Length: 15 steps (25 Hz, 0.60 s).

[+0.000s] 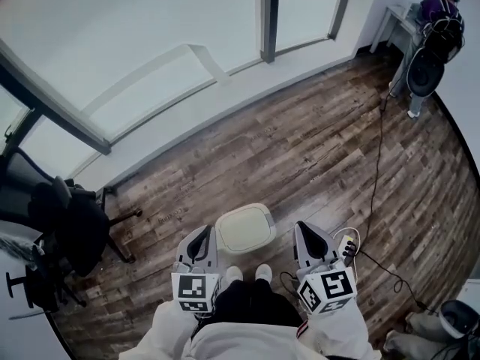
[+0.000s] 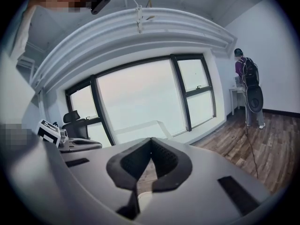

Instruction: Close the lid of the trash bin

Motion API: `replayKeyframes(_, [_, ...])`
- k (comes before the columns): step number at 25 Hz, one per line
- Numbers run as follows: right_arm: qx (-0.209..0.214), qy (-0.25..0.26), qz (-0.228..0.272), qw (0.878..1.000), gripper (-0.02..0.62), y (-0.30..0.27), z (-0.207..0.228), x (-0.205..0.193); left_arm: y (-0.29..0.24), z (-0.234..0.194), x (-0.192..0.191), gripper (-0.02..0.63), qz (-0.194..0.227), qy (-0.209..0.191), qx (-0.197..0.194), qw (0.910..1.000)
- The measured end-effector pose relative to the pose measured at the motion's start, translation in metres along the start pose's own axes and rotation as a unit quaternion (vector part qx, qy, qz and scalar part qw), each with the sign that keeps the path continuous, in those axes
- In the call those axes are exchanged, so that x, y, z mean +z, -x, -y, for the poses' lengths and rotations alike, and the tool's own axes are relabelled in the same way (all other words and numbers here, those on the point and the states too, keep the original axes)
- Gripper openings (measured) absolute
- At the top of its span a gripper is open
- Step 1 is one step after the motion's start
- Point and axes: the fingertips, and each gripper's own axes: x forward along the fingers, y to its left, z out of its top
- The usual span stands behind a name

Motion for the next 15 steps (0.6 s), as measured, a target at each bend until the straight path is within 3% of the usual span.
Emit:
replayKeyframes(7, [0.026, 0.010, 0.009, 1.000, 0.023, 0.023, -0.039, 0.027, 0.047, -0.002, 0.048, 0.005, 0.033, 0.003, 0.011, 0.9994])
replayKeyframes(15, [0.026, 0.031, 0.008, 0.999, 0.023, 0.038, -0.055, 0.040, 0.075, -0.008, 0.068, 0.005, 0.052, 0.013, 0.016, 0.9984])
